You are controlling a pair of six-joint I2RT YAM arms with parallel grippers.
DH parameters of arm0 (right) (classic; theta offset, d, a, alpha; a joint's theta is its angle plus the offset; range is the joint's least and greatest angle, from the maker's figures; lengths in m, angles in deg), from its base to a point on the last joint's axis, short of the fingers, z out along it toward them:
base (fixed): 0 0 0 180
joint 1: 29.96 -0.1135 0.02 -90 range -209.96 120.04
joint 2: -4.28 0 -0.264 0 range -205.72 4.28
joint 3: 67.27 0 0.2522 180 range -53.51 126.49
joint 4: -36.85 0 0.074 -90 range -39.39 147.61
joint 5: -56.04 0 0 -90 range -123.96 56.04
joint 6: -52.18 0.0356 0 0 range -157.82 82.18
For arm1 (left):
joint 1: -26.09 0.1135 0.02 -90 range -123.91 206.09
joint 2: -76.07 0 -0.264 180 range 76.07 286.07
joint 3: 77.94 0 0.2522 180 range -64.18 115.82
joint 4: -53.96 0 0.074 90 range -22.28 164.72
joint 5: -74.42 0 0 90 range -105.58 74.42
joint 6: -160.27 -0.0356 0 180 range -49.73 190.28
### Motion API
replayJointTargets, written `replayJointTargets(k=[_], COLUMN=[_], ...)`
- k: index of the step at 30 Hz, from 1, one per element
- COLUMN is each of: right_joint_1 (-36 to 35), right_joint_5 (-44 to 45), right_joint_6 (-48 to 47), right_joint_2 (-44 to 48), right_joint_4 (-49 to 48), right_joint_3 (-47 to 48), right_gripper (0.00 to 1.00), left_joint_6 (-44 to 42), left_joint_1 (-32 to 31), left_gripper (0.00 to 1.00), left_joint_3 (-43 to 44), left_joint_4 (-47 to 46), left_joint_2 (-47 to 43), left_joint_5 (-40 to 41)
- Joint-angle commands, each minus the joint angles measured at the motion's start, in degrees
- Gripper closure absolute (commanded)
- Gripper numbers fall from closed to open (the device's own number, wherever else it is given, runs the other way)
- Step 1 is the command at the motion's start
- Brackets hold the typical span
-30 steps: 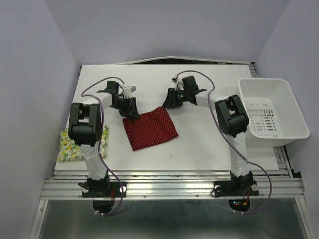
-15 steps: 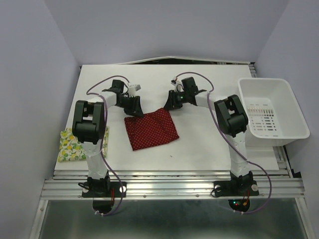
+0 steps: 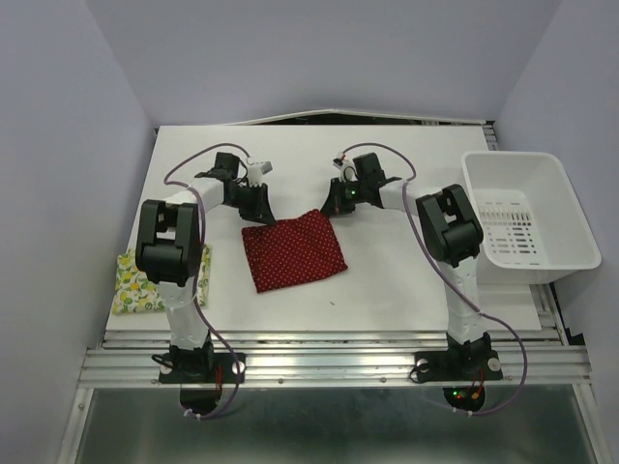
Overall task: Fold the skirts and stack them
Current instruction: Fold the skirt
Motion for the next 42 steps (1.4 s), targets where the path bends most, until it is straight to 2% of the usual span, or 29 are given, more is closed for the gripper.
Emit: replayJointTargets(k=[1,13,22,28,35,42], right_joint_1=[-0.4,-0.4,-0.4,-0.4,-0.4,-0.4], right_joint_5=[4.4,7.2,5.4,3.6,2.5,2.0], right_joint_6=[-1.8,-2.8,-2.7,-2.4,-2.2,-2.0], right_joint_2=[1.9,3.7,3.6,3.5,3.3,2.8], right_joint_4=[0.7,0.8,0.8,0.8,0.8,0.9], right_joint_3=[-2.5,-3.6,-3.9,-3.7,-3.4,-3.1], right_gripper=[0.99,0.99,0.99,0.99,0.99,0.99], left_joint_6=[-2.7,-3.8,-3.1,-1.8,-1.2,1.1], left_joint_1=[-0.2,0.7,1.1,1.1,1.0,-0.5], left_gripper=[0.98,1.0,0.87,0.85,0.7,0.67], left_joint_3=[-1.0,-3.2,-2.5,-1.0,0.3,1.0], left_joint_4=[2.7,4.1,2.5,1.2,0.2,-2.3], left_joint_2=[-6.8,-7.2,-5.8,-4.0,-2.7,-0.6], left_joint_5=[0.0,3.1,3.4,2.0,0.5,-0.8])
